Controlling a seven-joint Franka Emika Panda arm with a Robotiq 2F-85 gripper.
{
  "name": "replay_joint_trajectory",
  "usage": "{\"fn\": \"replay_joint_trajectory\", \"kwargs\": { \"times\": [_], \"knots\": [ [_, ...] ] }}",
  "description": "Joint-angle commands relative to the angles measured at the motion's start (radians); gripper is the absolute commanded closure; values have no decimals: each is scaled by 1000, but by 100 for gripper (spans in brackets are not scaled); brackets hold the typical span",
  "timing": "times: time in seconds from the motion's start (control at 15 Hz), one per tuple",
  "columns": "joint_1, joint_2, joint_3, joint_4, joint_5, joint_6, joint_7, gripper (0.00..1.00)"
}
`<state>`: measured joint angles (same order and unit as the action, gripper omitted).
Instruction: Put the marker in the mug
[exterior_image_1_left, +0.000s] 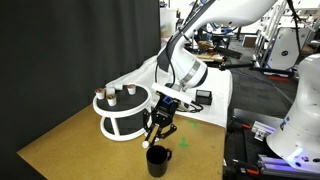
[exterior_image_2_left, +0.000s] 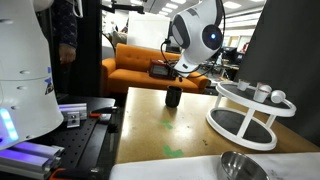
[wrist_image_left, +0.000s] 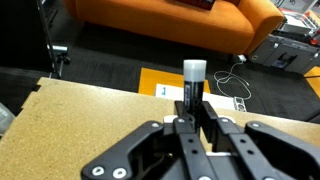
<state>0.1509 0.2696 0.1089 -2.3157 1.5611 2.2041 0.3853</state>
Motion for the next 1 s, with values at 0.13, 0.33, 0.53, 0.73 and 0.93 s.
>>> {"fn": "replay_joint_trajectory", "kwargs": {
  "times": [0.13,0.33,0.53,0.73,0.93],
  "knots": [
    [-18,58,-3,-2,122,-103,-18,95],
    [-16,86,-14,-14,181,-80,-33,95],
    [-24,134,-32,-10,213,-87,-47,95],
    [-30,177,-42,-2,231,-98,-42,95],
    [-27,198,-45,5,228,-100,-24,56]
  ]
}}
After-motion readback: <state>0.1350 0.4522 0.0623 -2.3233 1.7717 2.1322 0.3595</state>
